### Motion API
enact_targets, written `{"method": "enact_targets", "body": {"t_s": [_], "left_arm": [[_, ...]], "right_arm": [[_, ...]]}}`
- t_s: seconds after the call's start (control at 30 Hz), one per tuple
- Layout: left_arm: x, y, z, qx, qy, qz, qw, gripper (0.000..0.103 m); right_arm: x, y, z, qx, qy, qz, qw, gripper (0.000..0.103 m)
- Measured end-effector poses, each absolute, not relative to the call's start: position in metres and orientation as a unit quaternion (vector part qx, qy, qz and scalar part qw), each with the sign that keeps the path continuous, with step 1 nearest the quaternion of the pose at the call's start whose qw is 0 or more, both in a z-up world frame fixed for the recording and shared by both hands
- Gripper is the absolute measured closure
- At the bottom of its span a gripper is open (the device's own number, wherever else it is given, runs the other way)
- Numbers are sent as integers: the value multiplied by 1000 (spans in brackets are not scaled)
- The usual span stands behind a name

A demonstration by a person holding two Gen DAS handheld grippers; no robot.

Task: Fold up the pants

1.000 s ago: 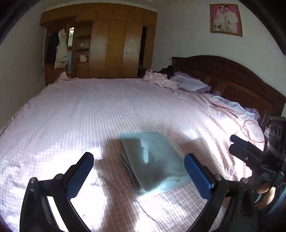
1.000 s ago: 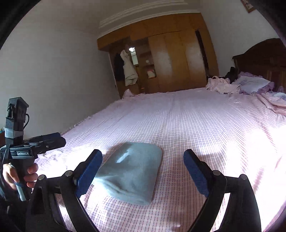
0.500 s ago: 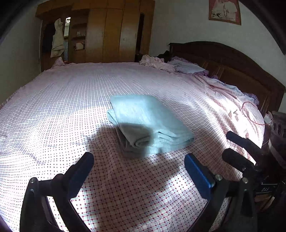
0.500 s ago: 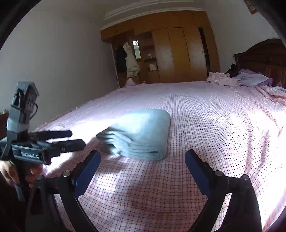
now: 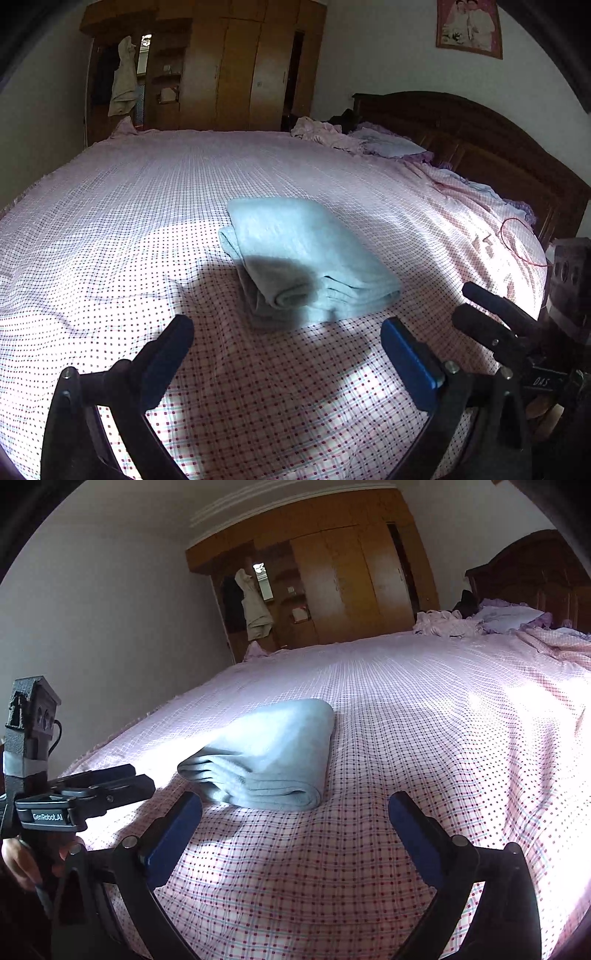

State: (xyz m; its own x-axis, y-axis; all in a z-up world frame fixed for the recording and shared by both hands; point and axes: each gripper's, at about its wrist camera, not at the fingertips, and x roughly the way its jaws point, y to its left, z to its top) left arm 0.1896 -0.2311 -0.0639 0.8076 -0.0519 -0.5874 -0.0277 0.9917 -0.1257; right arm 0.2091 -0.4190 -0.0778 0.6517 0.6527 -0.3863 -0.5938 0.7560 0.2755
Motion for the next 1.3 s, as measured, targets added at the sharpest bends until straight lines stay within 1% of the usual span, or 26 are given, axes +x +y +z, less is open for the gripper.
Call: {"method": "enact_targets", "body": {"t_s": [1.3], "left_arm": [[194, -231, -65, -69, 322, -10, 944, 0]], "right_arm": [[207, -406, -85, 47, 252, 349, 901, 6]]}}
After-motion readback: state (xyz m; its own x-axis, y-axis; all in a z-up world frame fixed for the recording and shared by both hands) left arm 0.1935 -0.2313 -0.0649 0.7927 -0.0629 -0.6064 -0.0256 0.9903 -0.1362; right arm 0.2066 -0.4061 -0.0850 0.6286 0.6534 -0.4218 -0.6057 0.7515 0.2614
